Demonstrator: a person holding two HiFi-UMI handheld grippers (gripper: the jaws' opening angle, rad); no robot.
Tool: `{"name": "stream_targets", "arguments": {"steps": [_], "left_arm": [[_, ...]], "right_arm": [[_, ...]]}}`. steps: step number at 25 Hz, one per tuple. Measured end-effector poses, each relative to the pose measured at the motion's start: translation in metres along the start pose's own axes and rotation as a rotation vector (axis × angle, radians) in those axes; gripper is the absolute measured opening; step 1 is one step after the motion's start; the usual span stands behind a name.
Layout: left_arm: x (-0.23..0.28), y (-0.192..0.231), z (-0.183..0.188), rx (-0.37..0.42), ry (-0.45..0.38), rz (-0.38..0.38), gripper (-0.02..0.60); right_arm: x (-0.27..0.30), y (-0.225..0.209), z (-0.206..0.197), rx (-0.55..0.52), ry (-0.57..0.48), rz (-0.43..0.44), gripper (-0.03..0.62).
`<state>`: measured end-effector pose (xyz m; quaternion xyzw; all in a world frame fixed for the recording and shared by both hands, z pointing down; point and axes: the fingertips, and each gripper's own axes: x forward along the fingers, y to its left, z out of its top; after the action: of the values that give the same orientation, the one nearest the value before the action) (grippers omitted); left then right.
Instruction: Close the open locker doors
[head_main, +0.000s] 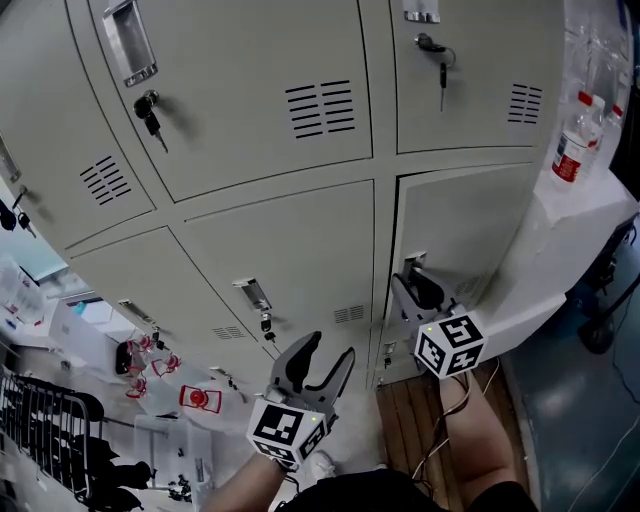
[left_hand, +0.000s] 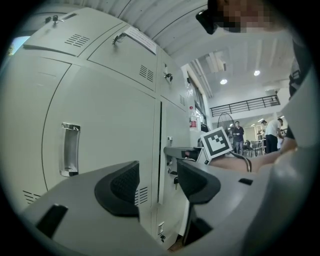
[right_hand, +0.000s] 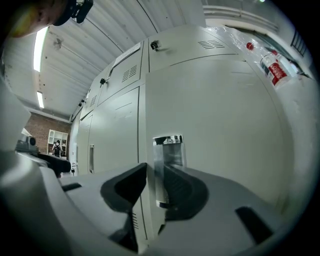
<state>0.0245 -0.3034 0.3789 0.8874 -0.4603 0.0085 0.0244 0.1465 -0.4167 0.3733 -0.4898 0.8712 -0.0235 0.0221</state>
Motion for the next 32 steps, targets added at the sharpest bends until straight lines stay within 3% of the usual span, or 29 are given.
{"name": "stream_targets", "arguments": {"steps": [15,32], "left_arm": [[0.01,0.005,0.002,-0.016,-0.018,0.012,0.233],[0.0,0.014,0.004,-0.019,-0.029,0.03,0.233]], "right_arm": [[0.015,-0.002,0.003,-0.013,0.0,0.043,0.112],[0.023,-0.003,0.003,0.002,0.006,0.025,0.123]]}}
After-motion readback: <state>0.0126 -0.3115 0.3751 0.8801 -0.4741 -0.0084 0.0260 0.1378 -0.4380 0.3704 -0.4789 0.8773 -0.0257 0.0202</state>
